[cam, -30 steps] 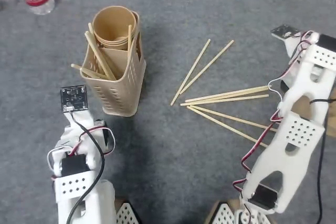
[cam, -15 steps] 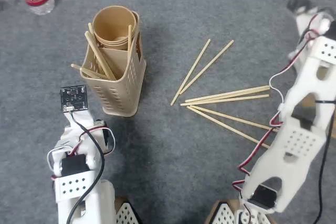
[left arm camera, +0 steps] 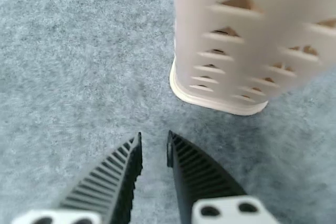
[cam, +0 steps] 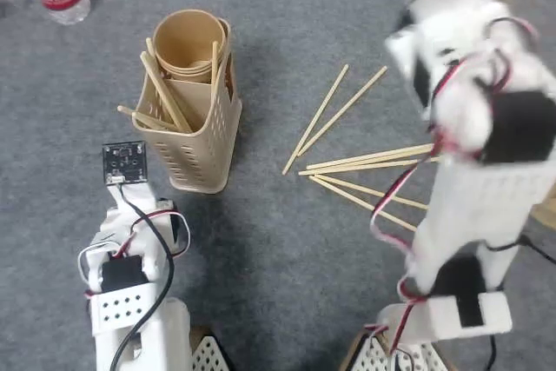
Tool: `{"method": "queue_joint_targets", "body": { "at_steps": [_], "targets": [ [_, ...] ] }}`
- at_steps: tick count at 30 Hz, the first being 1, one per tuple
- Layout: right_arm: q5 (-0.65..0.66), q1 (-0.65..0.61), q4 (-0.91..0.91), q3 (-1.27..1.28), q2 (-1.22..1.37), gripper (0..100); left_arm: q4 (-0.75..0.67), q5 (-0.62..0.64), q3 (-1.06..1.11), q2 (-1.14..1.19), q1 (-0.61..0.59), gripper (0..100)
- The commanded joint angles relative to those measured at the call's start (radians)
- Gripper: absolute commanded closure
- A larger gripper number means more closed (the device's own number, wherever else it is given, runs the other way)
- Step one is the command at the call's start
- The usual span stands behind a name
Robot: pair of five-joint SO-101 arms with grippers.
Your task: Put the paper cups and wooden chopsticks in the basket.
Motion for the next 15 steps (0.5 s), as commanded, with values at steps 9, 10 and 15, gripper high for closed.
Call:
{"method": "queue_joint_targets", "body": {
  "at_steps": [9,10,15],
  "targets": [
    [-0.261,-0.36,-0.374,-0.038,0.12,99.2,-0.012,-0.046,0.004,-0.011,-0.003,93],
    [-0.261,-0.384,-0.412,-0.038,0.154,99.2,-0.012,-0.046,0.004,-0.011,-0.003,93],
    [-0.149,-0.49,-0.538,-0.044,0.315,99.2,-0.014,-0.048,0.004,-0.011,-0.003,93]
  ]
}}
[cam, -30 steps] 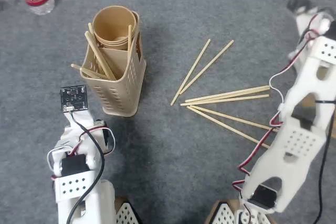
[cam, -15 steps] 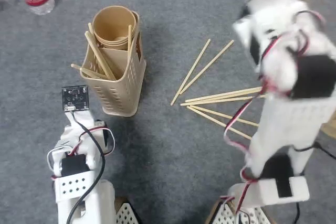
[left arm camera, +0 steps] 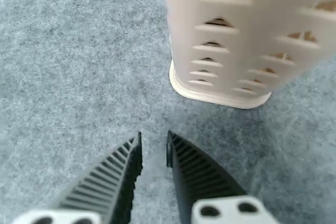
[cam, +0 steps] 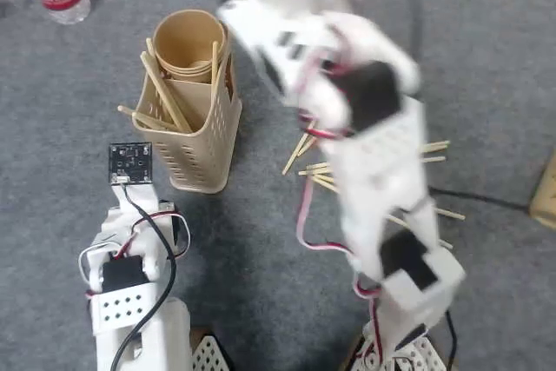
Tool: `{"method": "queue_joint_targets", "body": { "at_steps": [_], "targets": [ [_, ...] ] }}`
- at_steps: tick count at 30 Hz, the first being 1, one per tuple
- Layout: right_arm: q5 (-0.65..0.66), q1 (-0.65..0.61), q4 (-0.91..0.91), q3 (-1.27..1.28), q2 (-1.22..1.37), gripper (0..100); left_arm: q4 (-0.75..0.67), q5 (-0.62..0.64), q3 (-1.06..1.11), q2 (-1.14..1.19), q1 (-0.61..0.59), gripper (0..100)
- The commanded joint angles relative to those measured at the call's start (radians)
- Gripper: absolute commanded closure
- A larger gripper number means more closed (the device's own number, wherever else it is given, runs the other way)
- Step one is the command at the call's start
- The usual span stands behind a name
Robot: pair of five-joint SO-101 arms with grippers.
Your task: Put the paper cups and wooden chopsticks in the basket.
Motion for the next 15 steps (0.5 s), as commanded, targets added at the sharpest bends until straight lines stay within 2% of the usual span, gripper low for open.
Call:
{"method": "queue_joint_targets", "body": {
  "at_steps": [1,6,15],
  "targets": [
    [0.107,-0.068,-0.082,-0.04,0.077,99.2,-0.014,-0.011,-0.005,-0.011,-0.003,93],
    [0.143,-0.116,-0.16,-0.048,0.173,99.2,-0.017,-0.011,-0.005,-0.011,-0.003,93],
    [0.189,-0.14,-0.143,-0.035,0.229,99.2,-0.018,-0.011,-0.005,-0.011,0.0,93]
  ]
}}
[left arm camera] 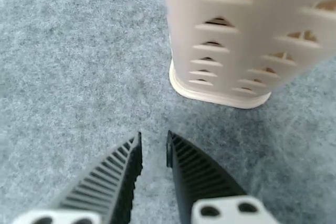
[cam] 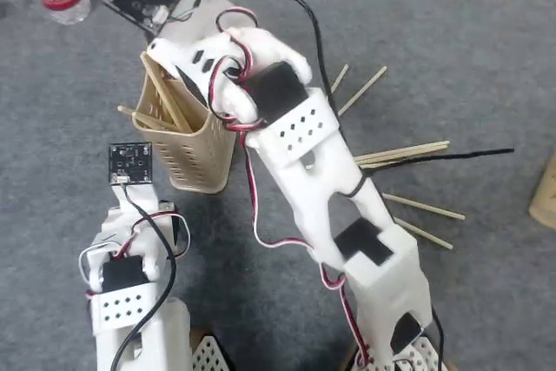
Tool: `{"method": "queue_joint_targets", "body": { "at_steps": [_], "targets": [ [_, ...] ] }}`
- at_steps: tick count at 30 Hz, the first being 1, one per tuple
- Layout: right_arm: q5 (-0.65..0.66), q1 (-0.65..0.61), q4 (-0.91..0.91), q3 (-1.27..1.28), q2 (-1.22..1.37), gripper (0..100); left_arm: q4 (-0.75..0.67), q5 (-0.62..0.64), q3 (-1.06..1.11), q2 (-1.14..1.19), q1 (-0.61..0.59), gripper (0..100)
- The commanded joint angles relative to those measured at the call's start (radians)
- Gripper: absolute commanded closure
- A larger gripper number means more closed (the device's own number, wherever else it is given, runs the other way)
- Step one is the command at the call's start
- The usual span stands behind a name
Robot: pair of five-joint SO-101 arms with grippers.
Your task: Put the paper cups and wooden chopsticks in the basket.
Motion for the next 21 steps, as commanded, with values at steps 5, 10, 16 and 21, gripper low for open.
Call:
{"method": "queue_joint_targets", "body": {
  "at_steps": [5,10,16,21],
  "targets": [
    [0.025,-0.021,0.012,-0.035,0.019,99.2,-0.017,-0.011,-0.004,-0.011,-0.002,93],
    [0.021,-0.024,0.015,-0.037,0.015,84.9,-0.017,-0.011,-0.004,-0.011,-0.002,93],
    [0.02,-0.031,0.076,-0.098,0.018,77.2,-0.018,-0.011,-0.004,-0.011,-0.002,93],
    [0.02,-0.028,0.087,-0.141,0.018,77.2,-0.018,-0.011,-0.004,-0.011,0.0,93]
  ]
}}
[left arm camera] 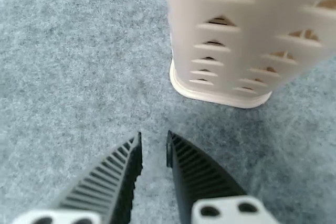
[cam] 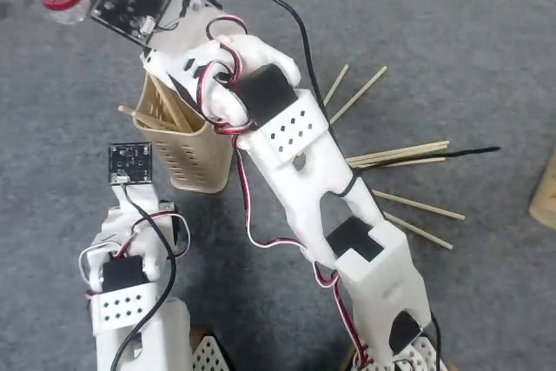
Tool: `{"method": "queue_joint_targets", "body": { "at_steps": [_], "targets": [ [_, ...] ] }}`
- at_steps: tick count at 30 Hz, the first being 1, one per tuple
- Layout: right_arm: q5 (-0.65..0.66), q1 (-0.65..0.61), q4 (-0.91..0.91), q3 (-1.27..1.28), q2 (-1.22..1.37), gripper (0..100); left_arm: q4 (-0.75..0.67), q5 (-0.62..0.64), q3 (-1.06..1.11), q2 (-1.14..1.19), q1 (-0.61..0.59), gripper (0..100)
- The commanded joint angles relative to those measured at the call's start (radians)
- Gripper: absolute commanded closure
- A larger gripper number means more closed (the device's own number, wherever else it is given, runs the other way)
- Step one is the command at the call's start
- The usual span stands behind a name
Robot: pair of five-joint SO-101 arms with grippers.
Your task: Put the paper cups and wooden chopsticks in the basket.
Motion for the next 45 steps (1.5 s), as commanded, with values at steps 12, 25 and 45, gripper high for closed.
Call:
{"method": "queue_joint_targets", "body": {
  "at_steps": [12,25,45],
  "targets": [
    [-0.094,0.151,0.033,-0.011,0.099,77.2,-0.018,-0.011,-0.002,-0.011,0.0,93],
    [-0.094,0.079,0.053,0.02,0.179,77.2,-0.02,-0.011,-0.002,-0.011,0.0,93],
    [-0.092,0.068,0.223,-0.324,0.265,77.2,-0.02,-0.011,-0.002,-0.011,0.0,93]
  ]
}}
